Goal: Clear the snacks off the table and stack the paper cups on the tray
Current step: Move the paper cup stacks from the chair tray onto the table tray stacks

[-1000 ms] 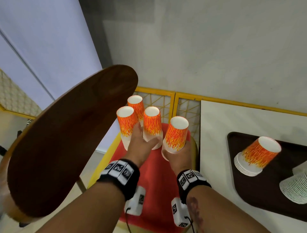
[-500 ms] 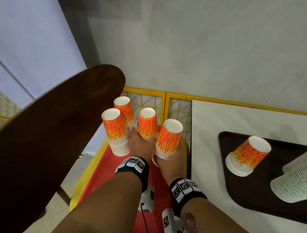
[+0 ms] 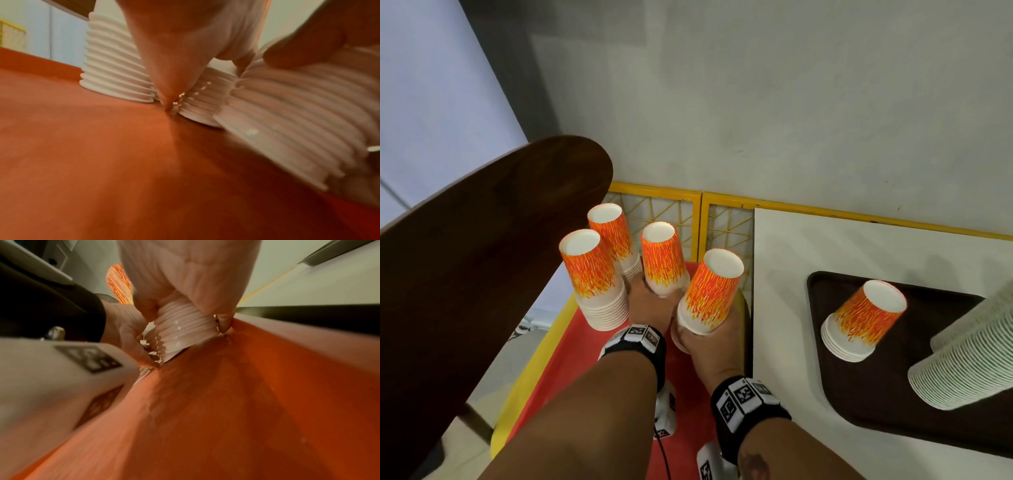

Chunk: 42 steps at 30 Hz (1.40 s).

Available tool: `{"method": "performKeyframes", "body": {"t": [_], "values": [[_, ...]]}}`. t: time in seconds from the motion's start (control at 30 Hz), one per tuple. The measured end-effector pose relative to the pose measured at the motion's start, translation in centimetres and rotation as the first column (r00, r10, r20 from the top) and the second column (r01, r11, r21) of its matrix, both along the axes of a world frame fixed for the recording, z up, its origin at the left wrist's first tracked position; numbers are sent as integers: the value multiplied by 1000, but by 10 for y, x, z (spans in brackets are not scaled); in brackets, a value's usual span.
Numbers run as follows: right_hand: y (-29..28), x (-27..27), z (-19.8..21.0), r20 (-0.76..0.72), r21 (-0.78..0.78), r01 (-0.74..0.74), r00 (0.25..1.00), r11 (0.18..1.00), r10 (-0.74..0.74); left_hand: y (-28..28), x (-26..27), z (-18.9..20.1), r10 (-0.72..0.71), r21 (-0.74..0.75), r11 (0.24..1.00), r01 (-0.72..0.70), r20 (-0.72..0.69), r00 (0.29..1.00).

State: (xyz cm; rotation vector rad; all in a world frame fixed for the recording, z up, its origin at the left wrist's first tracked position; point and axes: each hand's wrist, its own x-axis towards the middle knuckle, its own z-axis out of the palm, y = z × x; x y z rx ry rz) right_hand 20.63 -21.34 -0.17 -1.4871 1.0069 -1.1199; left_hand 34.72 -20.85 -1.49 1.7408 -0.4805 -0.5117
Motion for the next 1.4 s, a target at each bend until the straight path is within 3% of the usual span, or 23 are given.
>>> {"method": "performKeyframes", "body": {"t": [0.23, 0.5, 0.67, 0.87, 1.0, 1.13, 1.27, 1.4], "values": [[-4, -5, -3, -24, 18, -28, 999, 999, 28, 0, -2, 6, 9, 164, 986, -28, 116, 993], [-1, -7, -5, -22, 2, -19, 1000, 1000, 19, -15, -1, 7, -92, -5, 996, 92, 40, 995], [-3, -7, -1, -6, -10, -12, 1000, 1000, 12, -25, -1, 18, -231, 2, 973, 231, 88, 969], [-9, -16, 15, 5, 8, -31, 1000, 999, 31, -17, -7, 36, -236, 17, 972, 235, 96, 967], [-23, -38, 49, -22, 7, 51, 998, 999, -50, -15, -8, 45, -136, 18, 991, 135, 124, 983], [-51, -82, 97, -5, -125, 215, 976, 968, -217, -23, -26, 70, -86, -26, 995, 92, 160, 983], [-81, -133, 131, 1, -224, 360, 929, 906, -370, -51, -63, 109, -127, -133, 982, 137, 84, 988], [-107, -168, 132, -59, -215, 449, 881, 867, -470, -80, -112, 153, -200, -274, 938, 211, 70, 977]]}}
